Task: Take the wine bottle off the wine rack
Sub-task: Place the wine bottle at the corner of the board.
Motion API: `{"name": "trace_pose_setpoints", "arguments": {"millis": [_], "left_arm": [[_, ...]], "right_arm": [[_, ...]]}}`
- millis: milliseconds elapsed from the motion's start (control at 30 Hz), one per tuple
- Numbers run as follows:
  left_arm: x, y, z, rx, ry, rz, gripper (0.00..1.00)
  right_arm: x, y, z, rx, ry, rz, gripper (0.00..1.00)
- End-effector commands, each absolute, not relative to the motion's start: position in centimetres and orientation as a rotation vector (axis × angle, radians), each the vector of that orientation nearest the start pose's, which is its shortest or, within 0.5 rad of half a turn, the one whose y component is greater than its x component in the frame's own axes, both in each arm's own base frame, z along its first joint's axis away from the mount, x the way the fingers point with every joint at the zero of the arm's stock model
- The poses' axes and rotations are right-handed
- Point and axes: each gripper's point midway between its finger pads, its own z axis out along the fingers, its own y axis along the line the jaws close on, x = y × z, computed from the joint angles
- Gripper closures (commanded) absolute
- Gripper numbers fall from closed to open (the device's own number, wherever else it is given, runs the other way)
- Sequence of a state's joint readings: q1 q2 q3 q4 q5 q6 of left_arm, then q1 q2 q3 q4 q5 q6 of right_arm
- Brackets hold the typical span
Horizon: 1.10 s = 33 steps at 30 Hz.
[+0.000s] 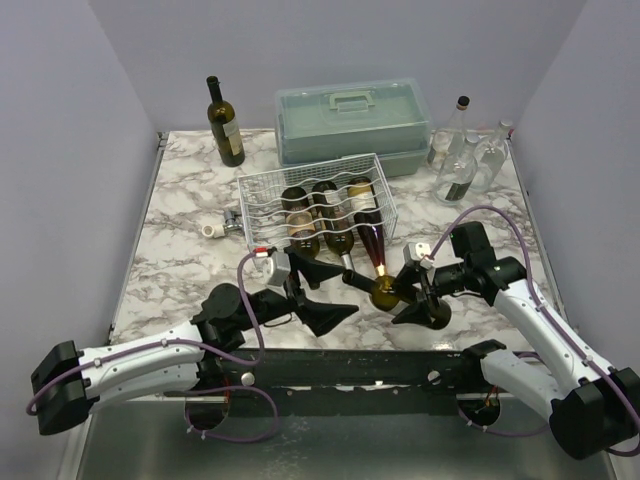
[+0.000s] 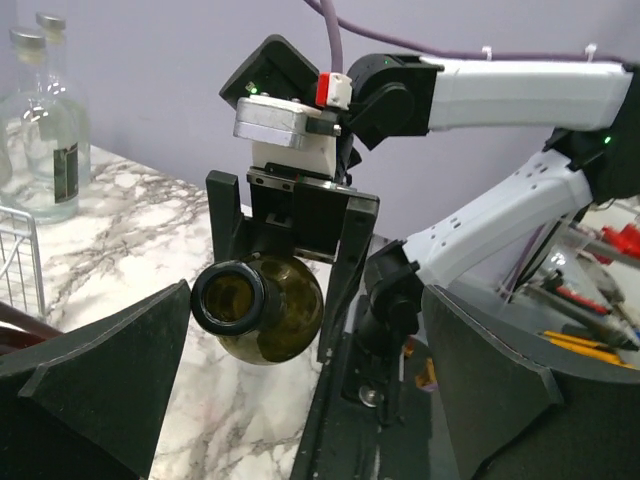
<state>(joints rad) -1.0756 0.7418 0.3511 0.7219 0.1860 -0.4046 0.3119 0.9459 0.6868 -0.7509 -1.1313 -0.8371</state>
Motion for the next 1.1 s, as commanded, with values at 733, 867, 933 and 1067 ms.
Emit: {"name": "trace_pose_setpoints", "arguments": {"millis": [733,867,933,1067], "left_arm": [[13.0,-34.2,28.9,0.534,1.076,-1.326,0.1],[13.0,-34.7,28.3,0.515,1.074,-1.365,0.14],[13.1,-34.9,27.9,0.511,1.081,-1.375,0.17],[13.4,-35.3,27.3,0.51,1.099,-1.367,0.2]], "right_arm": [[13.0,20.3,18.6,-1.466,1.382,1.167,0.99],[12.9,20.3,18.6,-1.468,1.378,1.166,0.99],[12.9,20.3,18.6,-1.467,1.381,1.167,0.99],[12.9,20.3,18.6,-1.468,1.377,1.166,0.99]]}}
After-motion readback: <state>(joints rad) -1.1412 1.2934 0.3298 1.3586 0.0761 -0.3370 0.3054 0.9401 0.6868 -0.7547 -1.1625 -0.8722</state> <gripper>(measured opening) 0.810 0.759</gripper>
